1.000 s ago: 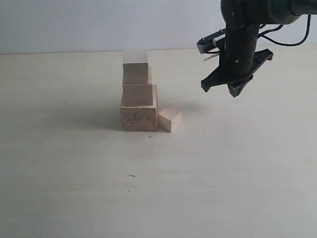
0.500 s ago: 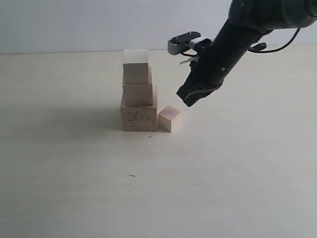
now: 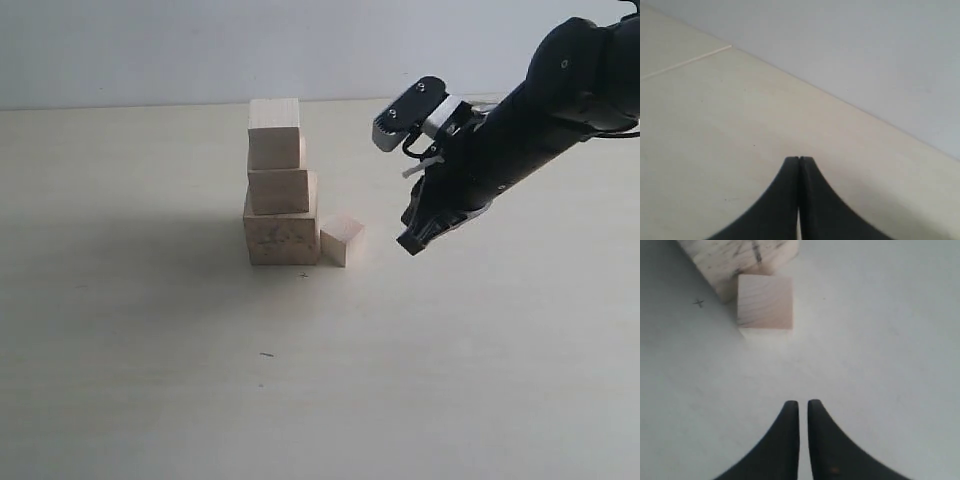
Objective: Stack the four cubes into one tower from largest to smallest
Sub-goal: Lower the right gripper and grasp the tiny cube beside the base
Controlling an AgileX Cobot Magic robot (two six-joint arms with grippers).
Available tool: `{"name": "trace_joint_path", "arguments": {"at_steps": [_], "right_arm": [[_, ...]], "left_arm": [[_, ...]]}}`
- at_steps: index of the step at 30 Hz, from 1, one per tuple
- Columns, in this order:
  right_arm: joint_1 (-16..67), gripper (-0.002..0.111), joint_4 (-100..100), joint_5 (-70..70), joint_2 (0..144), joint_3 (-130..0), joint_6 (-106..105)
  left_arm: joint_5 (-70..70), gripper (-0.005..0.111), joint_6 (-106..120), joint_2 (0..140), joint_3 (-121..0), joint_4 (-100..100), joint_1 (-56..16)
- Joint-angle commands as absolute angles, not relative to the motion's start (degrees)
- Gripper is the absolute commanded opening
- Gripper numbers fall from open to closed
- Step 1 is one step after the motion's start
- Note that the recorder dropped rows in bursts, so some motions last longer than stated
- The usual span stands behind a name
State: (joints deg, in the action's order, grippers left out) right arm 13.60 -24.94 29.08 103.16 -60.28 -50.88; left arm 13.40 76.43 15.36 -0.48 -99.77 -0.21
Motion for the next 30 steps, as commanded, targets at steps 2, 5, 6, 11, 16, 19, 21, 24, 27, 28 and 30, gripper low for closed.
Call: {"name": "trace_joint_path", "arguments": {"at_steps": [2, 5, 6, 11, 16, 19, 21, 24, 27, 28, 30], "right_arm": [[14.0, 0.038, -33.3, 27.9, 102.9, -59.9, -54.2], [14.0, 0.061, -40.7, 27.6, 103.8, -59.9, -66.5], [14.0, 0.066, -44.5, 28.4, 104.3, -59.9, -70.5], [14.0, 0.069, -54.5, 29.7, 106.4, -59.9, -78.4], [14.0, 0.069, -55.5, 27.5, 107.9, -60.4, -78.3], [14.5, 0.069, -55.3, 27.9, 109.4, -62.1, -78.3], [15.1, 0.069, -55.5, 27.3, 110.8, -63.8, -78.3], [15.7, 0.069, -55.3, 27.5, 112.9, -66.3, -78.0], [15.7, 0.069, -54.9, 27.5, 114.6, -67.4, -76.4], [15.7, 0.069, -54.9, 27.5, 114.8, -67.6, -75.7], [15.7, 0.069, -54.9, 27.5, 115.6, -67.7, -75.2]], "left_arm": [[12.8, 0.000, 69.4, 14.9, 0.0, -99.9, -0.6], [10.3, 0.000, 69.5, 14.9, 0.0, -99.4, -0.6], [9.4, 0.000, 70.1, 14.9, 0.0, -98.8, -0.6], [8.2, 0.000, 70.4, 14.9, 0.0, -97.7, -0.6], [8.1, 0.000, 70.4, 14.9, 0.0, -97.7, -0.6], [7.9, 0.000, 70.4, 14.9, 0.0, -97.7, -0.6], [7.9, 0.000, 70.4, 14.9, 0.0, -97.7, -0.6], [7.8, 0.000, 70.4, 14.9, 0.0, -97.7, -0.6], [7.8, 0.000, 70.4, 14.9, 0.0, -97.7, -0.6], [7.8, 0.000, 70.4, 14.9, 0.0, -97.7, -0.6], [7.7, 0.000, 70.4, 14.9, 0.0, -97.7, -0.6]]}}
